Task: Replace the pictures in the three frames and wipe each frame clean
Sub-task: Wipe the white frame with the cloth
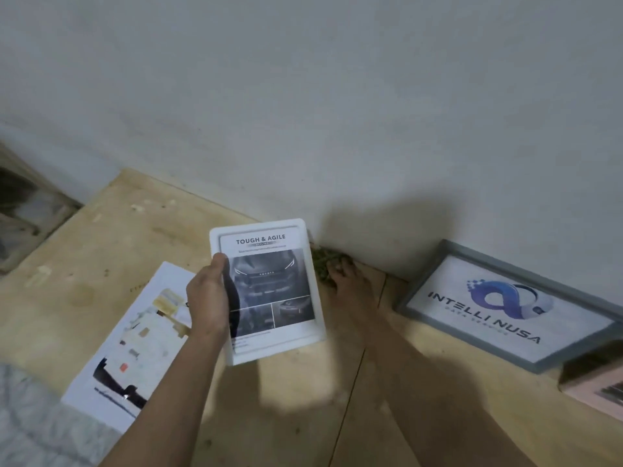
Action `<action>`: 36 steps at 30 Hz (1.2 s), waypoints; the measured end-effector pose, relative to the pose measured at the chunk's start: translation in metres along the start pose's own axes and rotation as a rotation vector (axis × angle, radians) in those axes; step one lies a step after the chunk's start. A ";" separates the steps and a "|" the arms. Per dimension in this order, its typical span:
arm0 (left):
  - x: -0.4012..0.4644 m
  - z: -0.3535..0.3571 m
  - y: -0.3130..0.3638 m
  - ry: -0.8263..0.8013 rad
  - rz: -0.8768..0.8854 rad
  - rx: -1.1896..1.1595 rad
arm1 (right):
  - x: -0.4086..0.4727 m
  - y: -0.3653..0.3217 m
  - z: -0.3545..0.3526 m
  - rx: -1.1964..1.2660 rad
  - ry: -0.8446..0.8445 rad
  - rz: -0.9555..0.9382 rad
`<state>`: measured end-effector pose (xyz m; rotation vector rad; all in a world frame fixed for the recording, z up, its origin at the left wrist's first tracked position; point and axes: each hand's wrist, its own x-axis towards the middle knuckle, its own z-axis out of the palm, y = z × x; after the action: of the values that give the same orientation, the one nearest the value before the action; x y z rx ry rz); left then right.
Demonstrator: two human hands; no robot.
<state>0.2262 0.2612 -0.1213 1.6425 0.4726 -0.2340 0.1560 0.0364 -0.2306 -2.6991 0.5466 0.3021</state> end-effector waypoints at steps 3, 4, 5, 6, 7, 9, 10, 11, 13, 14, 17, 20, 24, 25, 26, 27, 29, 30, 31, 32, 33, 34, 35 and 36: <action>-0.019 0.008 0.003 0.027 -0.005 0.000 | 0.000 0.004 -0.024 0.359 -0.040 0.062; -0.028 0.010 0.006 0.025 -0.004 -0.012 | -0.003 0.006 -0.032 0.538 -0.017 0.079; -0.034 0.013 0.008 0.016 0.003 -0.025 | -0.009 0.005 -0.040 0.671 -0.001 0.097; -0.042 0.014 0.011 0.006 0.012 -0.029 | -0.017 0.004 -0.049 0.780 0.008 0.109; -0.047 0.016 0.012 -0.010 0.022 -0.033 | -0.026 0.004 -0.056 0.896 0.015 0.136; -0.059 0.016 0.016 -0.035 0.052 -0.022 | -0.053 -0.001 -0.080 1.191 -0.068 0.217; -0.065 0.016 0.017 -0.049 0.065 -0.019 | -0.064 -0.001 -0.090 1.299 -0.136 0.204; -0.074 0.015 0.020 -0.082 0.079 -0.025 | -0.081 -0.001 -0.102 1.345 -0.175 0.157; -0.088 0.012 0.020 -0.144 0.093 -0.022 | -0.111 -0.002 -0.118 1.292 -0.216 0.074; -0.094 0.012 0.019 -0.170 0.107 -0.012 | -0.125 -0.001 -0.123 1.257 -0.210 0.052; -0.124 0.004 0.023 -0.262 0.109 -0.017 | -0.169 -0.001 -0.135 1.217 -0.066 0.065; -0.148 -0.003 0.025 -0.361 0.071 -0.037 | -0.213 -0.002 -0.147 1.216 0.045 0.101; -0.175 -0.011 0.027 -0.626 0.019 0.167 | -0.263 0.011 -0.162 1.151 0.178 0.181; -0.180 -0.011 0.029 -0.676 0.028 0.223 | -0.273 0.016 -0.164 1.139 0.202 0.192; -0.182 -0.011 0.030 -0.719 0.047 0.263 | -0.283 0.020 -0.167 1.141 0.228 0.207; -0.192 -0.009 0.031 -0.760 0.074 0.296 | -0.299 0.025 -0.172 1.143 0.274 0.226; -0.205 -0.005 0.033 -0.815 0.147 0.344 | -0.320 0.036 -0.177 1.158 0.328 0.266; -0.211 0.000 0.032 -0.847 0.174 0.370 | -0.330 0.043 -0.180 1.163 0.350 0.287; -0.222 0.005 0.033 -0.883 0.196 0.403 | -0.342 0.052 -0.183 1.167 0.374 0.309; -0.233 0.013 0.032 -0.918 0.210 0.426 | -0.352 0.063 -0.185 1.166 0.399 0.328; -0.243 0.021 0.031 -0.942 0.220 0.441 | -0.360 0.073 -0.188 1.168 0.414 0.345; -0.255 0.032 0.031 -0.969 0.234 0.448 | -0.370 0.085 -0.191 1.172 0.439 0.363; -0.264 0.041 0.031 -0.981 0.250 0.450 | -0.377 0.094 -0.194 1.177 0.458 0.377; -0.277 0.055 0.029 -1.008 0.275 0.449 | -0.389 0.108 -0.197 1.185 0.493 0.402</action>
<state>-0.0011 0.1585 0.0138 1.7495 -0.6054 -0.9435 -0.2130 -0.0054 0.0227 -1.4717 0.9967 -0.4781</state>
